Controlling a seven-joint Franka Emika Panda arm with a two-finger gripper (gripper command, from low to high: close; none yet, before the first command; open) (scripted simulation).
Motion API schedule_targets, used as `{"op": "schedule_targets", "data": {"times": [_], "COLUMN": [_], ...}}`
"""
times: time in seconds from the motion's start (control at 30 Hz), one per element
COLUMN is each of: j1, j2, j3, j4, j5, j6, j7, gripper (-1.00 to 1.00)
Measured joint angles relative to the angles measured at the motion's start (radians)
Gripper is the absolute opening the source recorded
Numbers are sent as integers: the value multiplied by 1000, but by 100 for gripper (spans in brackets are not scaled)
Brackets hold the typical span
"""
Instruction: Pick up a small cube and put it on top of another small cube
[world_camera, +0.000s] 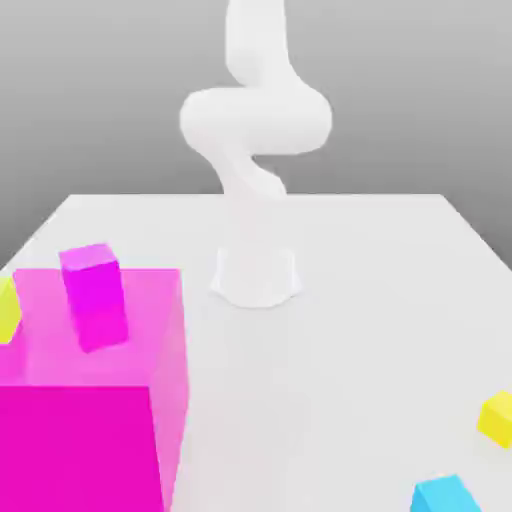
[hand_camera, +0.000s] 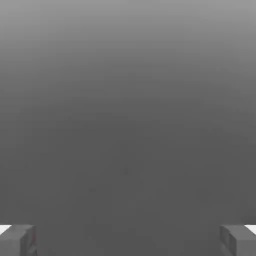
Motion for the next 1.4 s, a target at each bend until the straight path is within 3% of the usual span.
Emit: {"op": "schedule_targets", "data": {"times": [0.57, 1.0, 1.13, 1.17, 1.4], "j1": [19, 124, 161, 170, 171], "j2": [622, 1086, 1230, 1259, 1264], "j3": [175, 212, 177, 166, 165], "j4": [50, 86, 113, 120, 121], "j5": [-130, -179, -221, -230, -231], "j6": [149, 267, 360, 383, 386], "j7": [160, 246, 279, 287, 287], "gripper": [0, 0, 0, -100, -100]}}
